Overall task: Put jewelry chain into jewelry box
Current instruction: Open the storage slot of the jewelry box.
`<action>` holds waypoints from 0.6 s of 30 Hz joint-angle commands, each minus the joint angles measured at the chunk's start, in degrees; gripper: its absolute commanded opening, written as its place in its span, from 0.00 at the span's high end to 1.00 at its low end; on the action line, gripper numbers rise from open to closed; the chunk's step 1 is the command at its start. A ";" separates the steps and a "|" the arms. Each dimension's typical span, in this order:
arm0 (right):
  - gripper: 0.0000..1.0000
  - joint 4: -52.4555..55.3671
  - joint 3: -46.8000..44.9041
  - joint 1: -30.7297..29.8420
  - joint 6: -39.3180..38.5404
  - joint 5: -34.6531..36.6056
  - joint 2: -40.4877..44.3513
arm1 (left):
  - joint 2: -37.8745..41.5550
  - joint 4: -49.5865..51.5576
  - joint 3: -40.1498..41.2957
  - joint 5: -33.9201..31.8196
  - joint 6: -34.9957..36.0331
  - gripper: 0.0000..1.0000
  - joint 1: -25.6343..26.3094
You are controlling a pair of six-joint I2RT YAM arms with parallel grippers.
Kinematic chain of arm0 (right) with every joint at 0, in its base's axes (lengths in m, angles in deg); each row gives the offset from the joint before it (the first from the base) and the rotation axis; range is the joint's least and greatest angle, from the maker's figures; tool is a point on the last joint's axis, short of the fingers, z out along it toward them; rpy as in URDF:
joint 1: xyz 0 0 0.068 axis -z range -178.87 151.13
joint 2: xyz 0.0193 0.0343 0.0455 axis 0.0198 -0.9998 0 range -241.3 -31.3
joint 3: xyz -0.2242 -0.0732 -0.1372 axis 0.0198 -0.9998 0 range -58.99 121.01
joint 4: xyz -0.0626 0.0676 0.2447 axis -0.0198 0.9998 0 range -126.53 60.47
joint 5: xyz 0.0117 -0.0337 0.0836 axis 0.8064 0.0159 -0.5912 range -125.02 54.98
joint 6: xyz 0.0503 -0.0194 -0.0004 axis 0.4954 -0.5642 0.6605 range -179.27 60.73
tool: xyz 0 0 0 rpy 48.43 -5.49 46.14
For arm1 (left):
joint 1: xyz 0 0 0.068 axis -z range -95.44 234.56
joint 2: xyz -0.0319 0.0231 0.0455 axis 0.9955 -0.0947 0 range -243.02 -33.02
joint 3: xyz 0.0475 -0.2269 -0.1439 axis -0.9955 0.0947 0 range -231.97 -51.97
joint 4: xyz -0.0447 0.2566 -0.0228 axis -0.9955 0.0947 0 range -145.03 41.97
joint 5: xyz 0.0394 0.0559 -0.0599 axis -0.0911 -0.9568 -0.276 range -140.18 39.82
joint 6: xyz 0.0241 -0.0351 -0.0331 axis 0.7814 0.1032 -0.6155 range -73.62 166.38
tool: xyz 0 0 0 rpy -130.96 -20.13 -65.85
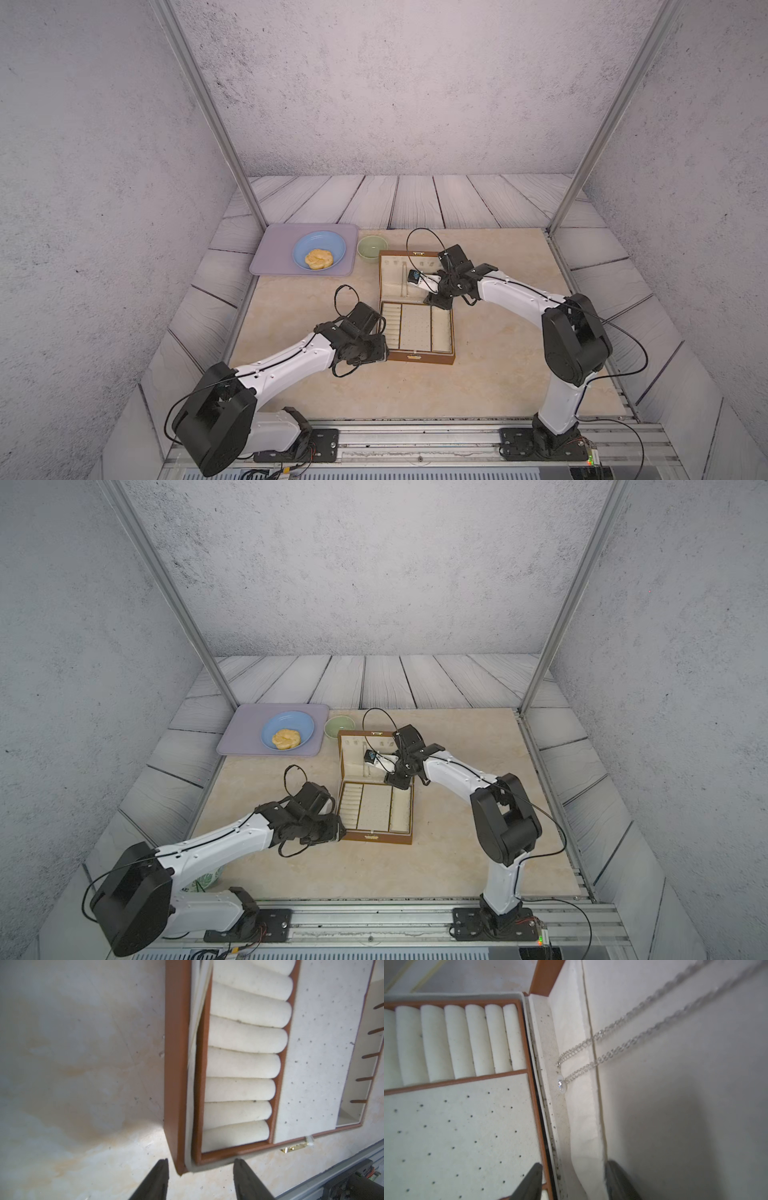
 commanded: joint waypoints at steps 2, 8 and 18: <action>0.61 -0.95 0.83 0.57 0.64 2.07 -1.23 | -0.23 5.16 1.97 -2.50 0.21 0.46 0.02; 0.73 -1.79 0.94 0.57 0.53 3.97 -1.22 | -0.22 5.02 2.00 -2.44 0.13 0.46 0.01; 0.93 -3.36 0.45 0.45 -0.23 7.19 -1.38 | -0.14 4.94 2.08 -2.55 0.12 0.46 0.01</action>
